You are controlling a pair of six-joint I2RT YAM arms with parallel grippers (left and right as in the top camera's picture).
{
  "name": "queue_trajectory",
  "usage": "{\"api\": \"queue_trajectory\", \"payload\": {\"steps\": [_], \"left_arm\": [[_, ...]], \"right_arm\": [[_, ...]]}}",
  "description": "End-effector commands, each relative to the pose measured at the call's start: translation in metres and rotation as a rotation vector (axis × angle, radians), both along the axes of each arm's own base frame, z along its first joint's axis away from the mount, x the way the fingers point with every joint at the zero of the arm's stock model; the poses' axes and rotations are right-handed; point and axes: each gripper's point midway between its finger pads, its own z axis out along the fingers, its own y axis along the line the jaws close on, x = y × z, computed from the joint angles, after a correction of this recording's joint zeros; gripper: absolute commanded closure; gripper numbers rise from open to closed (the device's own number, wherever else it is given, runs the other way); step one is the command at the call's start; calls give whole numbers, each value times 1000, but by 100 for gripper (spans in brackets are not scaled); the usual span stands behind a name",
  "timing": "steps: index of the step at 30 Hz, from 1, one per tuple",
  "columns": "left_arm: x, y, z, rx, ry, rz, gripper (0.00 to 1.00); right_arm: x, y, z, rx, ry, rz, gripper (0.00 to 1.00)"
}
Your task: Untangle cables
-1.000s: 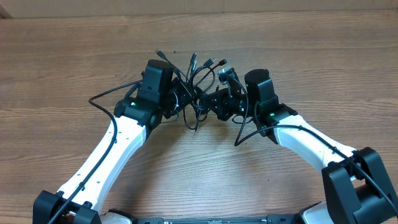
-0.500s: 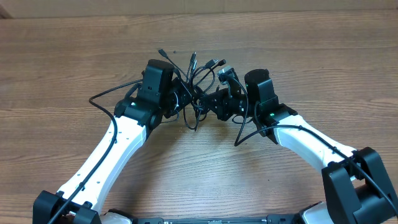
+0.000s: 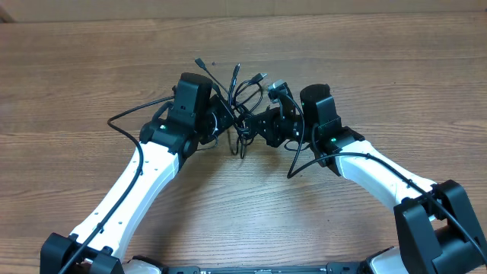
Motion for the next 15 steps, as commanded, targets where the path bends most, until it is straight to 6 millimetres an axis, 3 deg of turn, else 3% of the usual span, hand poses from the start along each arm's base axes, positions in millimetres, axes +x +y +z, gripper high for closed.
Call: {"api": "queue_trajectory", "payload": {"steps": [1,3,6,9,15], "left_arm": [[3,1,15,19,-58,-18,96],[3,1,15,32,-67,-35,96],[3,1,15,44,-75,-50,96],[3,1,15,69,-95,-82,96],[3,1,15,197,-189,-248,96]], "right_arm": [[5,4,14,17,-44,9,94],[5,4,14,17,-44,9,86],[5,4,14,17,-44,9,85],[5,4,14,17,-44,9,78],[5,4,14,17,-43,9,51]]}}
